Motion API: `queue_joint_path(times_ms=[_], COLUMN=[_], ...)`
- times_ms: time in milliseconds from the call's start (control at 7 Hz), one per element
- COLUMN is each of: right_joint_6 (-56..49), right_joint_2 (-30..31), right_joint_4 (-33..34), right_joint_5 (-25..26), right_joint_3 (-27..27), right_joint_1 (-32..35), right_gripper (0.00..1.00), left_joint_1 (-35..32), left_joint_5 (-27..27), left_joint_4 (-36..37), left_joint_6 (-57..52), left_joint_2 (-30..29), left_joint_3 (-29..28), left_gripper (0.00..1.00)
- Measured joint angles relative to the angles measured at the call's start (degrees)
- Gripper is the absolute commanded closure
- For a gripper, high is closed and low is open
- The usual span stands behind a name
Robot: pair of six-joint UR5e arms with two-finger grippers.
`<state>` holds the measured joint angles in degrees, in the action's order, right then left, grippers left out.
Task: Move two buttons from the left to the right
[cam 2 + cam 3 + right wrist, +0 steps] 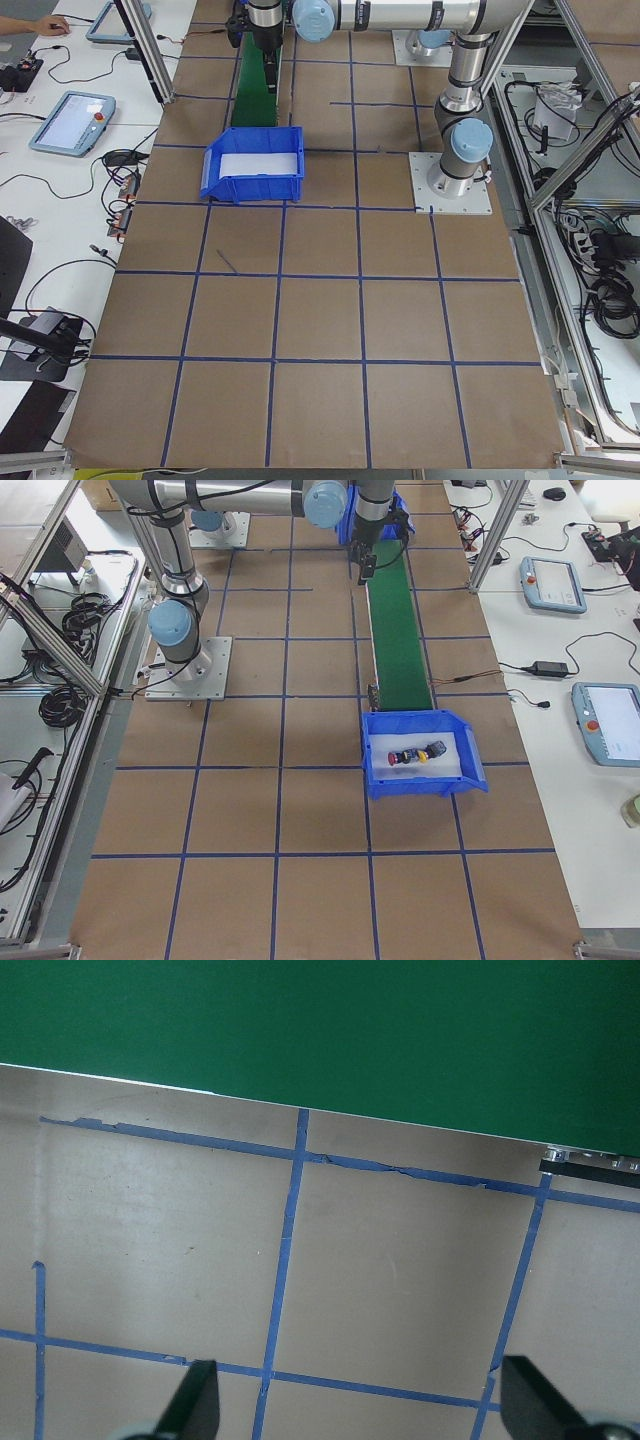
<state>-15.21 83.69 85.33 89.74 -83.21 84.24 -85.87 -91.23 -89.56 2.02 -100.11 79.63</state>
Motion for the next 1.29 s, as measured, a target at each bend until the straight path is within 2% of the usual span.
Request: queue_joint_path(times_ms=[714, 1286], right_joint_6=[0.1, -0.1], right_joint_2=[0.6, 0.0], right_joint_4=[-0.3, 0.1], right_joint_5=[0.4, 0.8], right_joint_3=[0.1, -0.4], right_joint_1=[3.5, 3.3], right_gripper=[0.00, 0.00], left_joint_1=[0.0, 0.0], left_joint_5=[0.0, 0.0], left_joint_4=[0.0, 0.0], left_joint_6=[0.0, 0.0], left_joint_2=[0.0, 0.0], left_joint_3=[0.0, 0.1], left_gripper=[0.00, 0.00])
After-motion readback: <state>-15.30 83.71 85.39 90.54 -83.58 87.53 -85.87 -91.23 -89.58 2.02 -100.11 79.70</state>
